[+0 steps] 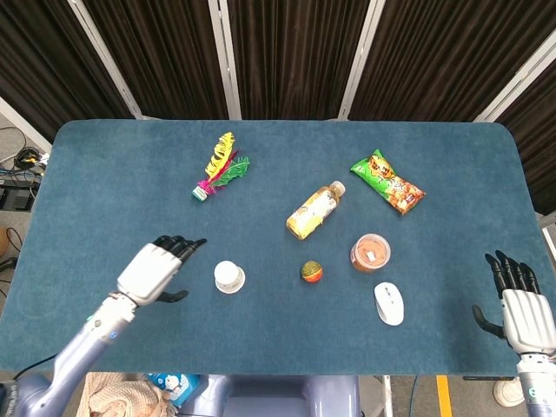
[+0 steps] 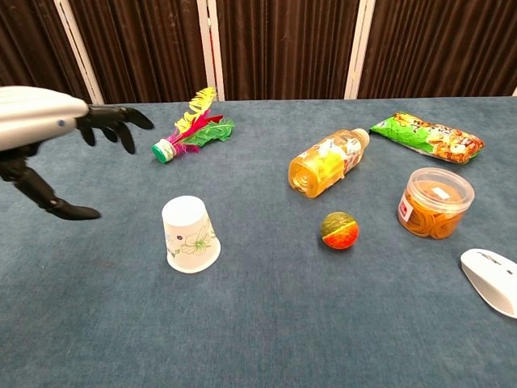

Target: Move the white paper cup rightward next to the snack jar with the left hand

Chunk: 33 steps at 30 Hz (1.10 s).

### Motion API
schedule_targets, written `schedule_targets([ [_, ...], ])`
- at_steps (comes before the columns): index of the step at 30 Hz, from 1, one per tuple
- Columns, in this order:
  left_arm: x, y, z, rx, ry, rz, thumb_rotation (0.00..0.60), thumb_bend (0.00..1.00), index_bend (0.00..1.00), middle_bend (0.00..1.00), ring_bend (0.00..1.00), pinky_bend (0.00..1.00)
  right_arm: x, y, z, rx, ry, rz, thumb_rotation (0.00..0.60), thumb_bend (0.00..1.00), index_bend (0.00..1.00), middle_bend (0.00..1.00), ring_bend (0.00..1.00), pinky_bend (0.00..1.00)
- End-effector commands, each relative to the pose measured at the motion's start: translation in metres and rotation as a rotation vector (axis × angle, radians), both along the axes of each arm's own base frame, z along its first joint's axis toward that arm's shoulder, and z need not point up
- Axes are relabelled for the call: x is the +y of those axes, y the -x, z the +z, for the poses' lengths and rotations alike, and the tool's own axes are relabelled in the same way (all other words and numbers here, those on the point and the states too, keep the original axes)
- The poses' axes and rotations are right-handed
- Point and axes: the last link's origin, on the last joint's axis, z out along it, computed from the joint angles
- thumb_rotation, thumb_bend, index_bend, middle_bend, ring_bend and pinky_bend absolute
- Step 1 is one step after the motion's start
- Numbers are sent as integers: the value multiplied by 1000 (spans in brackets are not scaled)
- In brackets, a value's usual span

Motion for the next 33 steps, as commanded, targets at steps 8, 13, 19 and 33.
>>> schedule_targets([
  [8,10,-23,-40,43,43,4,600,173,141,276,233,315,-1,1,0,-4,1,-5,600,347,0,0,0,27],
  [13,15,-26,-52,55,45,18,600,174,147,275,233,315,-2,1,-1,-9,-1,-9,600,347,0,0,0,27],
  [19,17,-30,-65,64,56,23,600,185,150,277,233,315,-3,2,-1,-14,-4,-12,600,347,0,0,0,27],
  [33,22,-36,-75,67,50,22,600,296,319,449,383,453,-4,2,-2,-21,-8,-18,600,346,0,0,0,27],
])
